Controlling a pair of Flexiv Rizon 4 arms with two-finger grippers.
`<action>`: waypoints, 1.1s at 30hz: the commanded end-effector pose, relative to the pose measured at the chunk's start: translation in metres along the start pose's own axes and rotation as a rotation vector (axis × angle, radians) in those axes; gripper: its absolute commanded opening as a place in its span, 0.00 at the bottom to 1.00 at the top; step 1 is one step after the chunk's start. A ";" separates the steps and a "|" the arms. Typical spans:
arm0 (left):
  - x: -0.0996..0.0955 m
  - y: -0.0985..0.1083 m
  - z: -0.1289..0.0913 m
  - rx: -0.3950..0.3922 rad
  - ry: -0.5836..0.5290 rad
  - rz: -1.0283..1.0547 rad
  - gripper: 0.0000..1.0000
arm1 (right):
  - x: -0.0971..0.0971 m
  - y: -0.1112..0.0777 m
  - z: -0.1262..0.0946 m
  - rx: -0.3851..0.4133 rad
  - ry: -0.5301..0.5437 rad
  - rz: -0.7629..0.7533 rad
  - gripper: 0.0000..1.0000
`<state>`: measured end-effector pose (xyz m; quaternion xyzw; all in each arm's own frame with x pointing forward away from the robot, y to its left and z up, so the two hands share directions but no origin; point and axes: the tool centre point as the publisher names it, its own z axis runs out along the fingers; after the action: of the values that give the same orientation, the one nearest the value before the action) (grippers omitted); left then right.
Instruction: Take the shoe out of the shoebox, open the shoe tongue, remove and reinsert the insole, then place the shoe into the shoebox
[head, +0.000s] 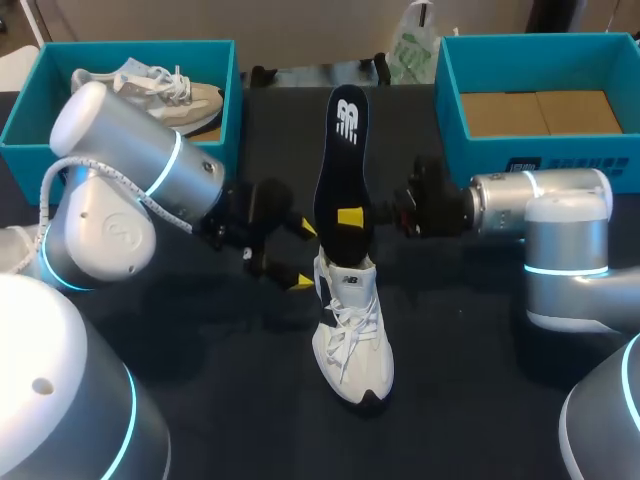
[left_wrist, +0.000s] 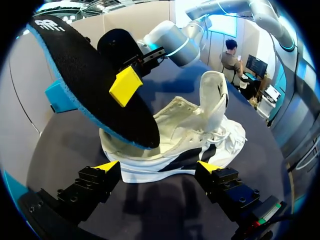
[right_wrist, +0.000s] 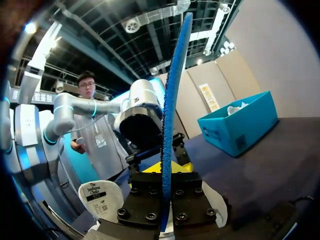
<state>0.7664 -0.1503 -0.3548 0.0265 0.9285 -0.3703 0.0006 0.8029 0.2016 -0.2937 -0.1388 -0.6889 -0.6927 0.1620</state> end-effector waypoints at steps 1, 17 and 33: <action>-0.005 -0.004 0.006 -0.009 0.003 0.001 1.00 | -0.002 -0.002 0.001 0.005 0.012 0.003 0.00; -0.003 -0.005 0.008 -0.026 -0.003 -0.008 1.00 | -0.005 -0.019 0.004 0.027 0.035 0.060 0.00; -0.003 -0.005 0.008 -0.026 -0.003 -0.008 1.00 | 0.005 -0.047 0.001 0.058 0.020 0.138 0.00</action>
<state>0.7698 -0.1600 -0.3581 0.0221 0.9330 -0.3593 0.0007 0.7827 0.2016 -0.3330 -0.1712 -0.6952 -0.6624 0.2205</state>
